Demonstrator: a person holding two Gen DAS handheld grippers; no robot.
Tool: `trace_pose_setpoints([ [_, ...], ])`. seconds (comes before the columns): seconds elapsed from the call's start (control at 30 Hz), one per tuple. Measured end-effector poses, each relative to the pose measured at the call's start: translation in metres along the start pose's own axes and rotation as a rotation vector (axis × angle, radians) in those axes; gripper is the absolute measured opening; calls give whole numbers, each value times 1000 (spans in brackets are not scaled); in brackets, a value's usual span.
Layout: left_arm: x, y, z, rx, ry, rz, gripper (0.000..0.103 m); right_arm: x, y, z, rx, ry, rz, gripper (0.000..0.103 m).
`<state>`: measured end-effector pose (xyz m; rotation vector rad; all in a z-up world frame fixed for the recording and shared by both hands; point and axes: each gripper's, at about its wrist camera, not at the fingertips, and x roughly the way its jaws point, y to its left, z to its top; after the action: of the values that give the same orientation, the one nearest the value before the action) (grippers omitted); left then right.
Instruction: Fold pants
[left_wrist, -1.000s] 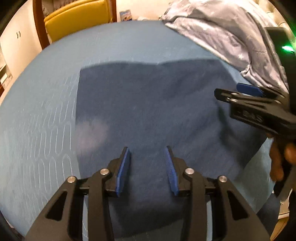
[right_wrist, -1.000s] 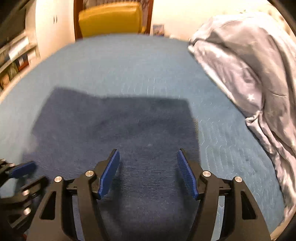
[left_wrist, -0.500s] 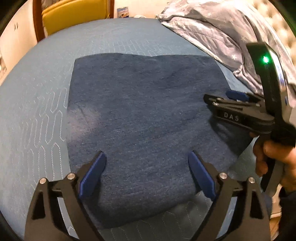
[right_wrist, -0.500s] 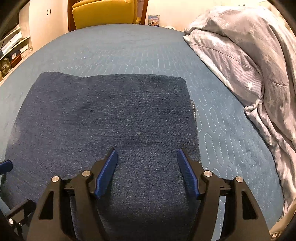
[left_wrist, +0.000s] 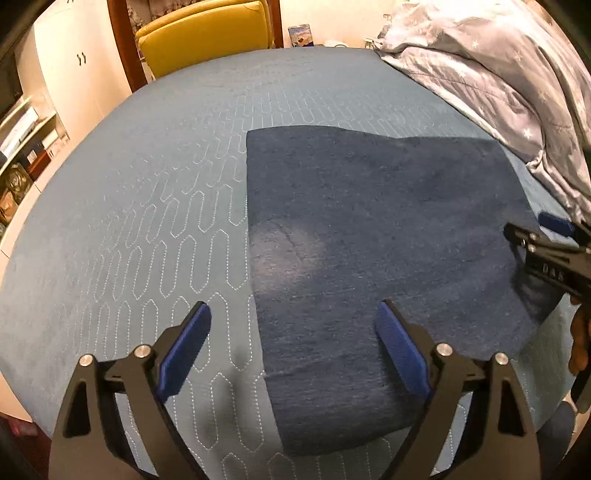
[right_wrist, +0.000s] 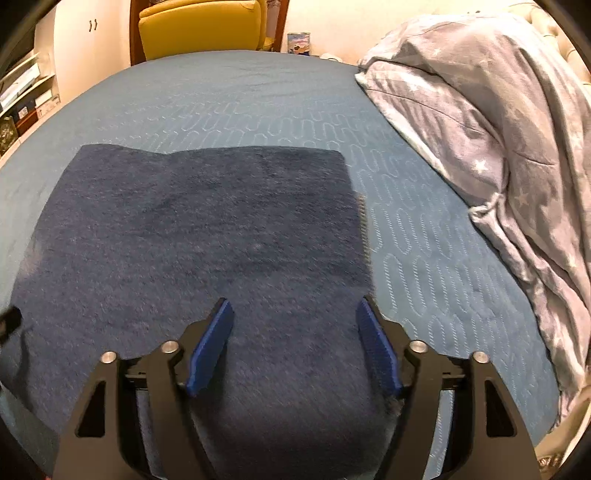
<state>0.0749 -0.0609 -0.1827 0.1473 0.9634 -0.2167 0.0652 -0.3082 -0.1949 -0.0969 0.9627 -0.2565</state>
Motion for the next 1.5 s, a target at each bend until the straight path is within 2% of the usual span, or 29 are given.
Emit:
trace_pose_setpoints([
  [0.1,-3,3,-1,-12,2,-22,76,-2,-10,-6,28,12,0,73],
  [0.27,-9,-1,-4,-21,4,-80,74,-8,-19,-14,36,32,-43,73],
  [0.37,-21,-8,-6,3,-6,-100,74,-24,-27,-20,76,38,-40,73],
  [0.43,-29,-13,-8,18,7,-120,76,-43,-29,-24,95,30,-33,74],
  [0.57,-59,-21,-14,25,0,-126,97,-91,-26,-33,132,-12,-22,78],
  [0.63,-74,-21,-13,6,-4,-156,98,-114,-23,-39,150,-33,-37,82],
  [0.67,-85,-21,-12,2,-16,-160,101,-128,-21,-43,161,-36,-36,83],
  [0.8,-119,-21,-6,-8,-51,-195,101,-159,-14,-49,184,-62,-29,84],
  [0.87,-130,-22,-5,-7,-56,-176,101,-172,-12,-49,188,-81,-31,85],
  [0.9,-134,-22,-4,-9,-51,-190,101,-177,-10,-48,185,-90,-33,85],
  [1.07,-138,-21,-4,-18,-43,-197,101,-187,-6,-45,178,-108,-38,85],
  [1.5,-137,-22,-5,-8,-45,-181,101,-184,-5,-45,173,-98,-28,85],
])
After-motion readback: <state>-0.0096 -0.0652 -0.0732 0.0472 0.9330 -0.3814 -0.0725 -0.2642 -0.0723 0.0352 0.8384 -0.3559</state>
